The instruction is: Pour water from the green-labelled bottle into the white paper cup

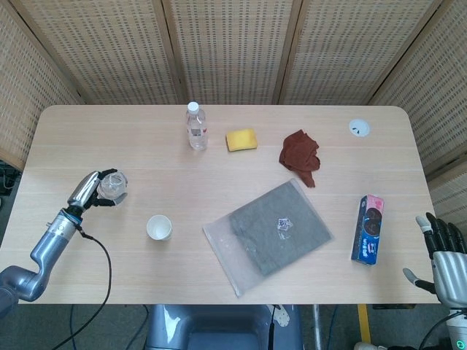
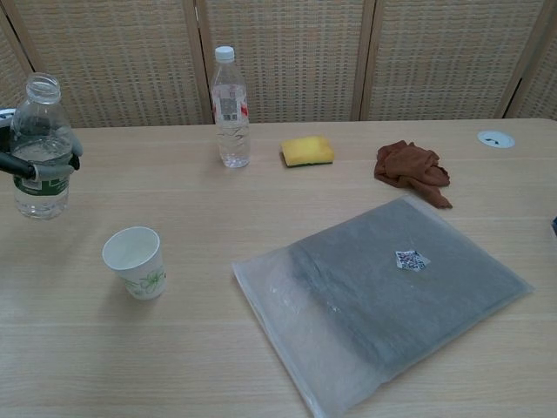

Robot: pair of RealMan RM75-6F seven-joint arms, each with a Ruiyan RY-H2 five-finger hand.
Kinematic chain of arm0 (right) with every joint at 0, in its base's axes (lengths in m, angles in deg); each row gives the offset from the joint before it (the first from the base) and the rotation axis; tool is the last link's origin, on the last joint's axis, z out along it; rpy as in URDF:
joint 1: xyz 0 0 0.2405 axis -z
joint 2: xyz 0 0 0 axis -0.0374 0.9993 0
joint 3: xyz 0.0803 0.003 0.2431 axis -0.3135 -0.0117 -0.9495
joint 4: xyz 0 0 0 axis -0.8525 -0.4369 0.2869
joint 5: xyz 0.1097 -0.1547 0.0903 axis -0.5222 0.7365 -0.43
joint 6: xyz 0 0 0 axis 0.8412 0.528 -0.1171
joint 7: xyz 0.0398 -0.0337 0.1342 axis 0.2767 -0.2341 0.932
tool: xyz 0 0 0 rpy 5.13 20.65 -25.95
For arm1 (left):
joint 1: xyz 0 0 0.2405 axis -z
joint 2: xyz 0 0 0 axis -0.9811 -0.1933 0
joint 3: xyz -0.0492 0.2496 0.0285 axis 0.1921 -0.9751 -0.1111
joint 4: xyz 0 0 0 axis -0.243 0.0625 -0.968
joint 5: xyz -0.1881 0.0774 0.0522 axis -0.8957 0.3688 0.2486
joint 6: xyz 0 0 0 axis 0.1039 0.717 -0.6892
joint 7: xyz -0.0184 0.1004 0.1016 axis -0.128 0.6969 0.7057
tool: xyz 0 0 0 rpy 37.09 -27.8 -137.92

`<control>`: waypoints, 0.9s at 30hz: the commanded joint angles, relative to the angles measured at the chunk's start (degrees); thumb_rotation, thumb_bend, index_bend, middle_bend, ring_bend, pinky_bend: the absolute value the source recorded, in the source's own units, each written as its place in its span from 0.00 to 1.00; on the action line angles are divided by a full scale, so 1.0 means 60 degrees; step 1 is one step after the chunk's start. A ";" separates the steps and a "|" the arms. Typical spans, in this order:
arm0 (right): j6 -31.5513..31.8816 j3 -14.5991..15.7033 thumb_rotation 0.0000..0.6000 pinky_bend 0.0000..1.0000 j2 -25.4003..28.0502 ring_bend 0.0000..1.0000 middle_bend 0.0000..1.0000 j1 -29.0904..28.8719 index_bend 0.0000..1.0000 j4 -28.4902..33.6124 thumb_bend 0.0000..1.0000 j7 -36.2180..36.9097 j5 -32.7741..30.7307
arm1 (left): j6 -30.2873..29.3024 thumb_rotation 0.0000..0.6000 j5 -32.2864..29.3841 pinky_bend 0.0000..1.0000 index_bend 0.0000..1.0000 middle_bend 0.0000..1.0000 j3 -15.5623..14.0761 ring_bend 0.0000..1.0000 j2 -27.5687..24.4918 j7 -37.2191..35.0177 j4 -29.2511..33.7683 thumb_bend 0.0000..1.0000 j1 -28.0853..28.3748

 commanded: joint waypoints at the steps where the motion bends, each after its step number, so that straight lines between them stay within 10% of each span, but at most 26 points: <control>1: 0.0016 0.0009 1.00 0.00 0.0005 0.00 0.00 0.0007 0.00 0.0013 0.00 -0.0001 0.0019 | -0.0277 1.00 0.0147 0.43 0.59 0.52 -0.0208 0.35 -0.0720 0.1564 0.0829 0.59 -0.0087; 27: 0.0284 0.0041 1.00 0.00 0.0087 0.00 0.00 0.0123 0.00 0.0061 0.00 0.0122 0.0191 | 0.0403 1.00 -0.0022 0.44 0.60 0.53 -0.0796 0.35 -0.1556 0.7063 0.2757 0.59 -0.0056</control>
